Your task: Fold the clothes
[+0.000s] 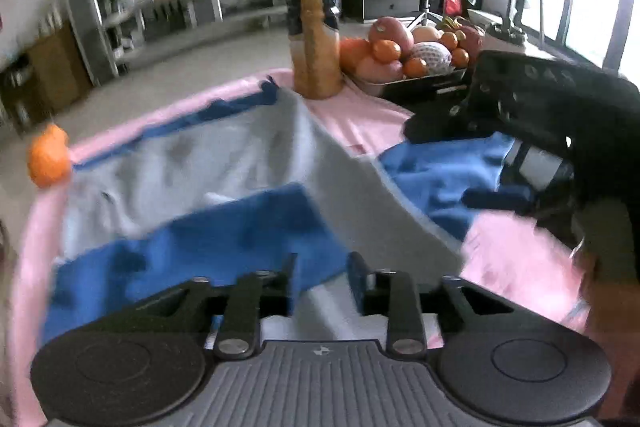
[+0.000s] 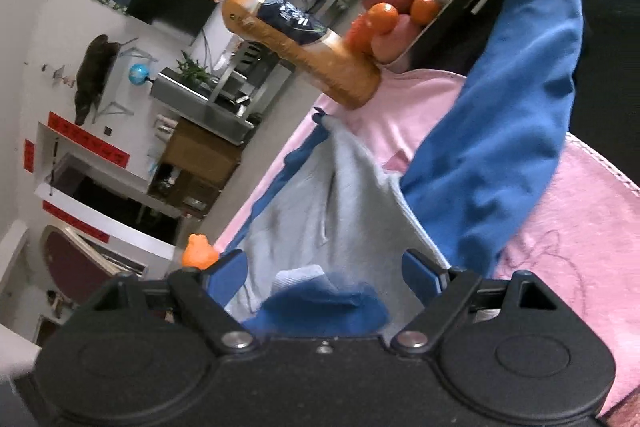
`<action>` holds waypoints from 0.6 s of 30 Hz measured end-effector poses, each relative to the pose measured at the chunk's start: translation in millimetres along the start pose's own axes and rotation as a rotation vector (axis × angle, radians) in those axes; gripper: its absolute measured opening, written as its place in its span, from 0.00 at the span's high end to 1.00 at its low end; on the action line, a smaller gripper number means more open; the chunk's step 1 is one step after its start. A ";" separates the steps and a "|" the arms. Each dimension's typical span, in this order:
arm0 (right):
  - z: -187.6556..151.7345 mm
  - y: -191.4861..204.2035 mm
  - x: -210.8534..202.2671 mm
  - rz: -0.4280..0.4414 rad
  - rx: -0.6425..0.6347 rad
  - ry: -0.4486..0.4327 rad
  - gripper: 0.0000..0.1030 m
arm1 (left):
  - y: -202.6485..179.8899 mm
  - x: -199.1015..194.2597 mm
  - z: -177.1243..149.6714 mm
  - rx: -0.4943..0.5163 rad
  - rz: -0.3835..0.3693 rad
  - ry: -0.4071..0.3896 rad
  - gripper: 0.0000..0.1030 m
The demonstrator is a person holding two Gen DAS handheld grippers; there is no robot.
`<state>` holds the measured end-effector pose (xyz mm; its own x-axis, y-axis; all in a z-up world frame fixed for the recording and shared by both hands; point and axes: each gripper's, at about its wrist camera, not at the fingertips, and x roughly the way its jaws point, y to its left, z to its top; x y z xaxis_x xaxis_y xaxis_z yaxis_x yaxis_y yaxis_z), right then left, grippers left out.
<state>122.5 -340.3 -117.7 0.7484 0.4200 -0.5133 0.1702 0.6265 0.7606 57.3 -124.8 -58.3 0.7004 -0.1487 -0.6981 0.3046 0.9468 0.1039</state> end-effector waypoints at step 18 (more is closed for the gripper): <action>-39.0 22.1 94.3 -0.289 -0.115 0.176 0.59 | 259.3 60.1 -72.4 -0.342 0.430 0.331 0.89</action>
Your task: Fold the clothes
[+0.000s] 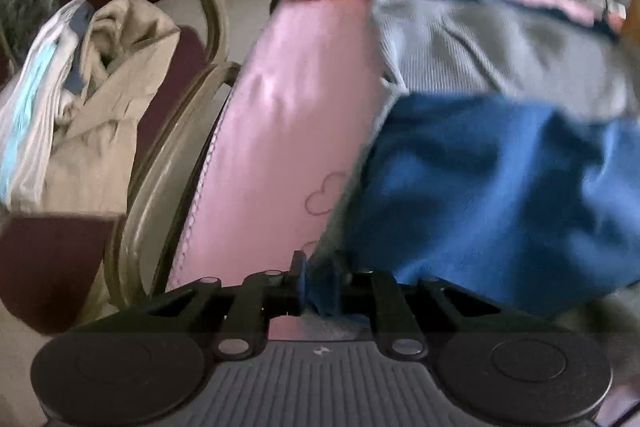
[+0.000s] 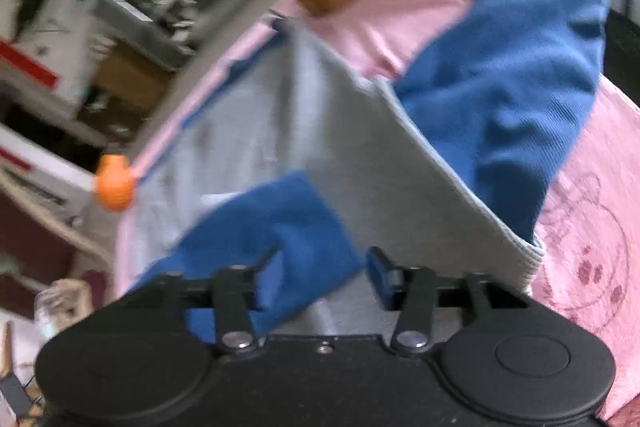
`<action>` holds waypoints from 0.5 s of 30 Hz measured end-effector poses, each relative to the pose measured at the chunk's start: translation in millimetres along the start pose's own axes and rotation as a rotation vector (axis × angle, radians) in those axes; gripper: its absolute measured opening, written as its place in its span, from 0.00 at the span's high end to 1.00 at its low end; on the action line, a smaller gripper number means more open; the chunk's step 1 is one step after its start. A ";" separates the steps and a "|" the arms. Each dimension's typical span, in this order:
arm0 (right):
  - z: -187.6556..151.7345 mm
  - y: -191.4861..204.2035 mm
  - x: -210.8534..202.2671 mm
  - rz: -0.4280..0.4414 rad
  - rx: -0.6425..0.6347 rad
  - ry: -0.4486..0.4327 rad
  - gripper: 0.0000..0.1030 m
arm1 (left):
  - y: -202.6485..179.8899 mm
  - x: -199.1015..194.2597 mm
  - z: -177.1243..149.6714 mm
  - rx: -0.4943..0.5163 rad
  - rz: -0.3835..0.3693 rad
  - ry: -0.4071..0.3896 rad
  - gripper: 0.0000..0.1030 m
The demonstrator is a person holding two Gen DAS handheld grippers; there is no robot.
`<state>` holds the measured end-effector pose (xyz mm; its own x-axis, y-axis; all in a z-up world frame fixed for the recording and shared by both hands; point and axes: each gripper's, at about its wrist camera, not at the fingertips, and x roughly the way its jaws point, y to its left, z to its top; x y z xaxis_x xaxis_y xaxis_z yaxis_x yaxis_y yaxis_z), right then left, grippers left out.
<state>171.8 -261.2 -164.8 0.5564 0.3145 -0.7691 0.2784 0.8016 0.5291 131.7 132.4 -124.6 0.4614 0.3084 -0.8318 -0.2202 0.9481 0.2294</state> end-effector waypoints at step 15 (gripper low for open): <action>-39.1 51.6 11.2 -0.281 -0.433 -0.196 0.96 | -42.8 3.2 -28.8 0.248 0.157 -0.077 0.91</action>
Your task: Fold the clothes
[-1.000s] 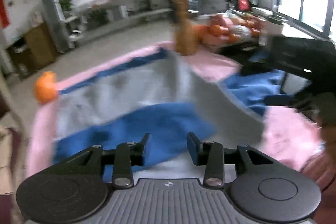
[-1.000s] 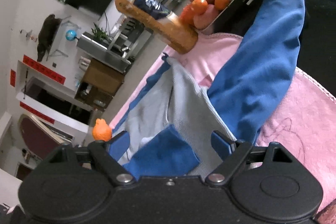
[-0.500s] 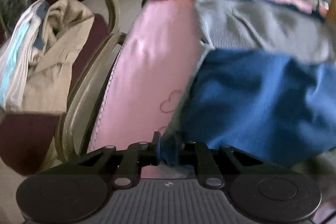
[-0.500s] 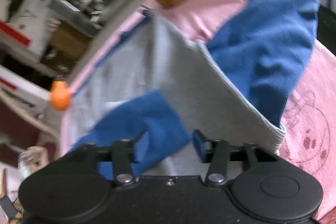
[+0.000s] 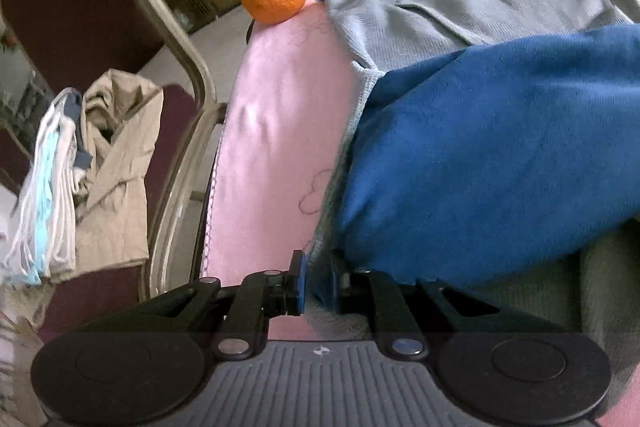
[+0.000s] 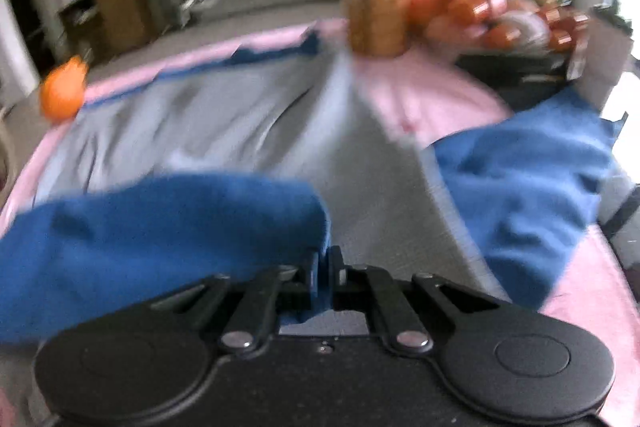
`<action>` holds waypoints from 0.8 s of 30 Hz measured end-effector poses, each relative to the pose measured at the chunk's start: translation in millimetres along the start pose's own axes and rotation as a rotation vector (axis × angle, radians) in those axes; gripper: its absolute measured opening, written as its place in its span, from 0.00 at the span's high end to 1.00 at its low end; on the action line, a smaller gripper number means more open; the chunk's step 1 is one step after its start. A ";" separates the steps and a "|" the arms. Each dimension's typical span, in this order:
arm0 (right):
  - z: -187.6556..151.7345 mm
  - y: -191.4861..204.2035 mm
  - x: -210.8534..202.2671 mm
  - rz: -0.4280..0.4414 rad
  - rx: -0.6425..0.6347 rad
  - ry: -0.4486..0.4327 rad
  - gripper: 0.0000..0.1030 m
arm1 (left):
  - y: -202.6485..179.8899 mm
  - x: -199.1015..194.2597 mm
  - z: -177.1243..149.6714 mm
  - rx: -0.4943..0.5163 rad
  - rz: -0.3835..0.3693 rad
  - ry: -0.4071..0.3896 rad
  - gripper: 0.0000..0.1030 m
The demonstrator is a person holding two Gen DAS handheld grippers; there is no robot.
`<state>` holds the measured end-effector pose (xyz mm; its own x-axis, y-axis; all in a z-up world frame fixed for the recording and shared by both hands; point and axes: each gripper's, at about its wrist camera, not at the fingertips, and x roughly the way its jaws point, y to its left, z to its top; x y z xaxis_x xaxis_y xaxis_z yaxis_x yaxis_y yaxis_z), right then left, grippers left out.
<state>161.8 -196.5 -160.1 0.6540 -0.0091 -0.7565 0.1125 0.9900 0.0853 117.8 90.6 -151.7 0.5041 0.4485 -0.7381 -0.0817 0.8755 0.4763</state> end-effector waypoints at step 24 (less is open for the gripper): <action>21.1 -18.8 42.4 0.396 0.304 0.244 0.79 | -28.5 -9.3 19.5 0.022 -0.103 -0.096 0.75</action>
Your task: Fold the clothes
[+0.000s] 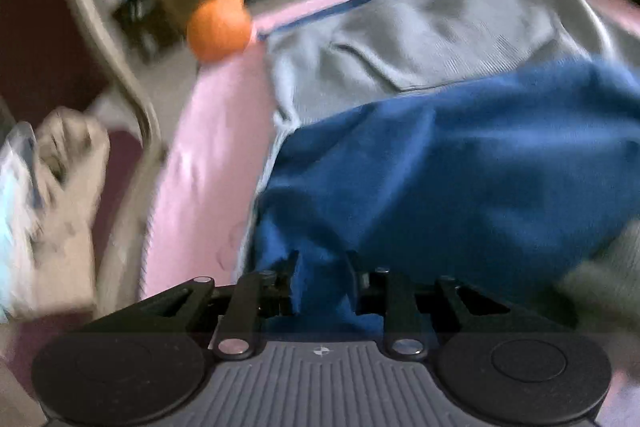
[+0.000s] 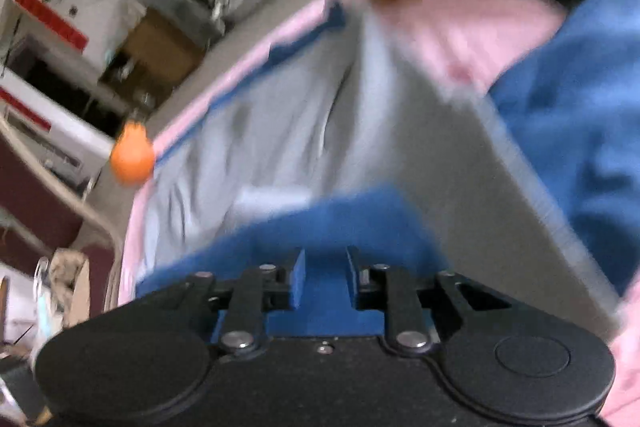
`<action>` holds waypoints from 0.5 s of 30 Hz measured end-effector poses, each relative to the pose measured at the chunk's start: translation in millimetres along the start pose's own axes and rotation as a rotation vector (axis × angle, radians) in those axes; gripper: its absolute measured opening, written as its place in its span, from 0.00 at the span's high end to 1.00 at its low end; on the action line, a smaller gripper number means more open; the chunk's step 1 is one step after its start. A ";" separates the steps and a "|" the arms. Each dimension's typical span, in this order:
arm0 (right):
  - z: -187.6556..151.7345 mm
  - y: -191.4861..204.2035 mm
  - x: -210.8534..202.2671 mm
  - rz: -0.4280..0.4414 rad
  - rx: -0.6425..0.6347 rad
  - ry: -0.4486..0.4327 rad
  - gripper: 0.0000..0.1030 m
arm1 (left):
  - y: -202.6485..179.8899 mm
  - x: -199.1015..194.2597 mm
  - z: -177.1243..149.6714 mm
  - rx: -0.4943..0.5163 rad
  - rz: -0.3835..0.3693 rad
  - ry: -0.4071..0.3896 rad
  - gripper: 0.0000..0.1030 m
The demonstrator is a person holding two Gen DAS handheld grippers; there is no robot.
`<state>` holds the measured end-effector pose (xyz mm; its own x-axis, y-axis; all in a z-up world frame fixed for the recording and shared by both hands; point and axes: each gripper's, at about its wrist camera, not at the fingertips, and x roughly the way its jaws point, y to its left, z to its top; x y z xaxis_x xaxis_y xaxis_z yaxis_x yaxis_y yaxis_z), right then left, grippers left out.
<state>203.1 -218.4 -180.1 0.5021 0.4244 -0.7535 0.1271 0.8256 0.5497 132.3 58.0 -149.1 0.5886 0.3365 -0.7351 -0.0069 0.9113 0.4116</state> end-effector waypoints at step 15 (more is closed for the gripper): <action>-58.3 -4.0 -64.4 -0.015 -0.162 -0.020 0.74 | -23.0 -84.0 -46.0 -0.139 -0.300 -0.101 0.72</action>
<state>120.4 -227.4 -154.8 0.5183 0.4053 -0.7531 -0.0042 0.8818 0.4716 45.8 19.7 -121.5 0.6578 0.0301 -0.7526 0.0725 0.9920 0.1030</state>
